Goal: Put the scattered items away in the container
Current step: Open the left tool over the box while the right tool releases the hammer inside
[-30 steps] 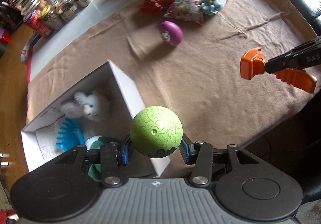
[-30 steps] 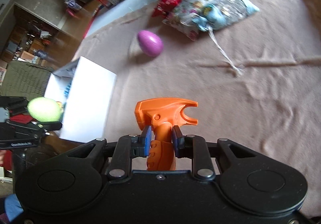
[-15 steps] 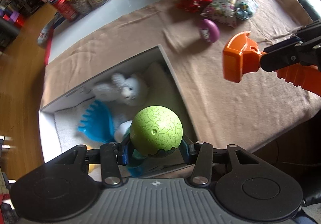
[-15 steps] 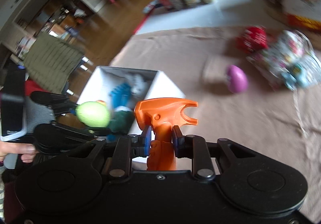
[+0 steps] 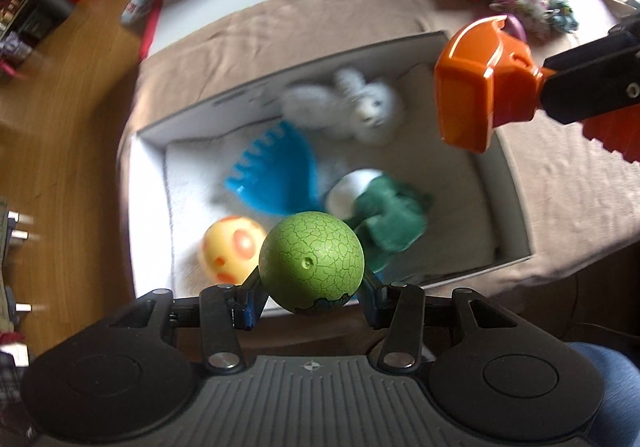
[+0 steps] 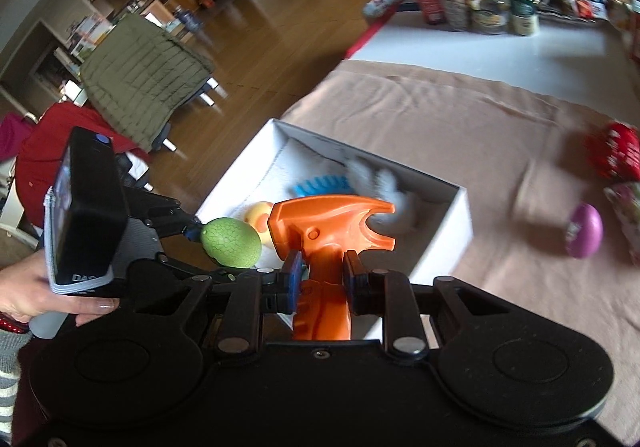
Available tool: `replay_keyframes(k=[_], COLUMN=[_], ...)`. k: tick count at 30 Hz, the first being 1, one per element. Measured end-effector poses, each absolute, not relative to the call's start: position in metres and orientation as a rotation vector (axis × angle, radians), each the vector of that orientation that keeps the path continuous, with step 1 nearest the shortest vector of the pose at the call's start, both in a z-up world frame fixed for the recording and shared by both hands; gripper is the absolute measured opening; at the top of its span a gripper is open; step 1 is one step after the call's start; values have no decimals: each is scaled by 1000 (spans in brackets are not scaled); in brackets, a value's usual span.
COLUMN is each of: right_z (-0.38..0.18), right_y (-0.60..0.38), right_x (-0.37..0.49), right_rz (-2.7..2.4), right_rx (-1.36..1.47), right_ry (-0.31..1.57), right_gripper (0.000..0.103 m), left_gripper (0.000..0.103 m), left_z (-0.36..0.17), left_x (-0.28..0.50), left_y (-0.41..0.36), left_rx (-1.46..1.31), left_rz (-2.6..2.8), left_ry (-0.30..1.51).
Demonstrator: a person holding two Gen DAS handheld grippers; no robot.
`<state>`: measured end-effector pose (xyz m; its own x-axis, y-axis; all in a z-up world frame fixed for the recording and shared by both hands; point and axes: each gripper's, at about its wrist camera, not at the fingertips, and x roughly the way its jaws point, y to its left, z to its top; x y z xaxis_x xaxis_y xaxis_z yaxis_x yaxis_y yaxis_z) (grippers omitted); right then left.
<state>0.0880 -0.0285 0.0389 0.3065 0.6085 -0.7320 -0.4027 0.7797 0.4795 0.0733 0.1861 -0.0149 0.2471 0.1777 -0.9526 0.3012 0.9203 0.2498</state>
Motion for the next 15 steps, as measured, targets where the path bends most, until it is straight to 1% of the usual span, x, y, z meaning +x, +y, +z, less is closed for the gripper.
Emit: replay_keyframes(k=[7, 15], right_z=[38, 25], right_y=[1, 17], right_x=[93, 106], right_rz=[703, 667], right_rx=[187, 171], right_ry=[1079, 1112], right_gripper=[23, 23], left_gripper=[48, 48], left_z=[-20, -31], left_x=[78, 94], left_y=[223, 247], left_rx=[397, 385], left_rz=[-30, 21], left_ry=[1350, 1359])
